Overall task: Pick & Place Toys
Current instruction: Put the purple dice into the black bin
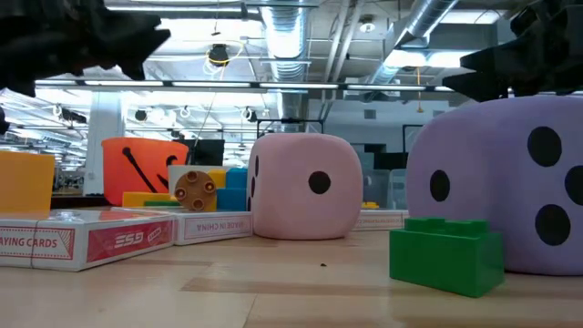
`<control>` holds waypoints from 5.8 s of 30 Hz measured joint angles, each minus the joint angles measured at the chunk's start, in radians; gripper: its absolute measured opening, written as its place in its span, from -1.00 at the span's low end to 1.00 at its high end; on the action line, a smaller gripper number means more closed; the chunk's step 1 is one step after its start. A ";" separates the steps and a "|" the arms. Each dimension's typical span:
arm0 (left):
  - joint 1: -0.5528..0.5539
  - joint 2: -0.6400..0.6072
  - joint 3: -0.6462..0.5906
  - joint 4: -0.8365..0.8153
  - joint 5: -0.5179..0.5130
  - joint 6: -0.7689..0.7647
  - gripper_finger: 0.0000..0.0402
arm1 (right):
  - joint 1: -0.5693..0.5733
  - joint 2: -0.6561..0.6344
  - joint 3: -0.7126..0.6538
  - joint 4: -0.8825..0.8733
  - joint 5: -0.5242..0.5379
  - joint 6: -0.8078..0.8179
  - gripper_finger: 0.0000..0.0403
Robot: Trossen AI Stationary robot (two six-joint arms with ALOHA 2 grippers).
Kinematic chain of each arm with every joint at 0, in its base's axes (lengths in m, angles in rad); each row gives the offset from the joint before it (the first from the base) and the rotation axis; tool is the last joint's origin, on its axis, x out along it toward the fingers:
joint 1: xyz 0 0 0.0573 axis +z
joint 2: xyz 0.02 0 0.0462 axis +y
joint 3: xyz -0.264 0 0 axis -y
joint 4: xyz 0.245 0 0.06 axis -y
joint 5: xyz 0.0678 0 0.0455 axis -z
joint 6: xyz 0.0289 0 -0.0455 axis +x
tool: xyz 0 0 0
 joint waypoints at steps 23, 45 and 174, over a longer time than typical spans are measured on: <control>-0.004 0.266 0.000 0.320 -0.162 -0.304 -0.30 | 0.200 0.320 0.000 0.366 -0.014 0.358 0.47; -0.013 0.467 0.000 0.377 -0.348 -0.210 -0.30 | 0.670 0.988 0.007 0.590 0.827 0.612 0.47; -0.032 0.643 0.209 0.417 -0.432 -0.244 -0.30 | 0.625 1.320 0.447 0.276 0.265 0.668 0.92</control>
